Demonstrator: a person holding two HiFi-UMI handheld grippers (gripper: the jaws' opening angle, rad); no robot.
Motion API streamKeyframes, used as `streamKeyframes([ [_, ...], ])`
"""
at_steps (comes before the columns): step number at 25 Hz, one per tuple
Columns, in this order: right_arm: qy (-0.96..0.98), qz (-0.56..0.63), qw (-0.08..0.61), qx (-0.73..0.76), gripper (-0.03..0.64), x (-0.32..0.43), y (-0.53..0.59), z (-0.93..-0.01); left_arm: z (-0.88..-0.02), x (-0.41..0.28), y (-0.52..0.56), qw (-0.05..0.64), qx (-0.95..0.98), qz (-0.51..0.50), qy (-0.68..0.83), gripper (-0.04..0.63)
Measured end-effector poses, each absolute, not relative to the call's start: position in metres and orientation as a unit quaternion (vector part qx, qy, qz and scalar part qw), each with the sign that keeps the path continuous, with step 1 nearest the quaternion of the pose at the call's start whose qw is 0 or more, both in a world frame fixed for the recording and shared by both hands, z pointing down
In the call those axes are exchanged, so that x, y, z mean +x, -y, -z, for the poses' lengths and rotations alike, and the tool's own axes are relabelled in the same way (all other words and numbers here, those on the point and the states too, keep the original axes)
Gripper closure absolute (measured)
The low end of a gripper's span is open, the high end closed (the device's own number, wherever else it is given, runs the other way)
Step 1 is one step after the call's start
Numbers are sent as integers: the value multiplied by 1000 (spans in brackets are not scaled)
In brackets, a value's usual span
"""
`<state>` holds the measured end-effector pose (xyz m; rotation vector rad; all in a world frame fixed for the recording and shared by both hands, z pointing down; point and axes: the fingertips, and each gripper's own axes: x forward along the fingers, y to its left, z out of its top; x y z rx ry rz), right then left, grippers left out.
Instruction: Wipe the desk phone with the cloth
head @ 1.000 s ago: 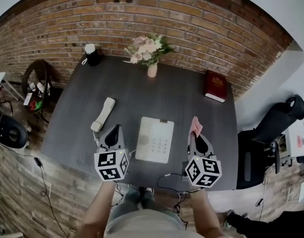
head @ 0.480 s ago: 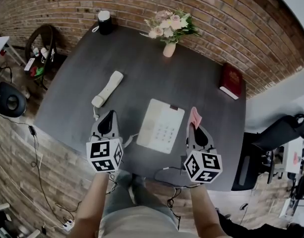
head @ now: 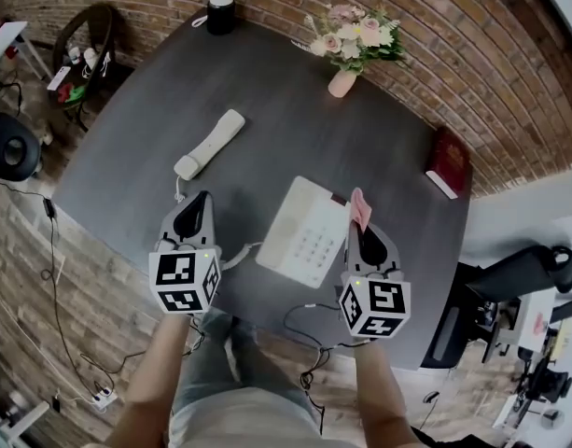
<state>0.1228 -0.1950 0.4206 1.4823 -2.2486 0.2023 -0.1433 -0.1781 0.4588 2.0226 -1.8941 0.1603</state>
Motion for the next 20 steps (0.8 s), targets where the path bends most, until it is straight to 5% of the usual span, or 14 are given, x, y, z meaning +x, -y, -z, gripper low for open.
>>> streamKeyframes([
  [20, 850, -8, 360, 385, 597, 65, 227, -467, -487, -165, 174, 201, 688, -59, 694, 592],
])
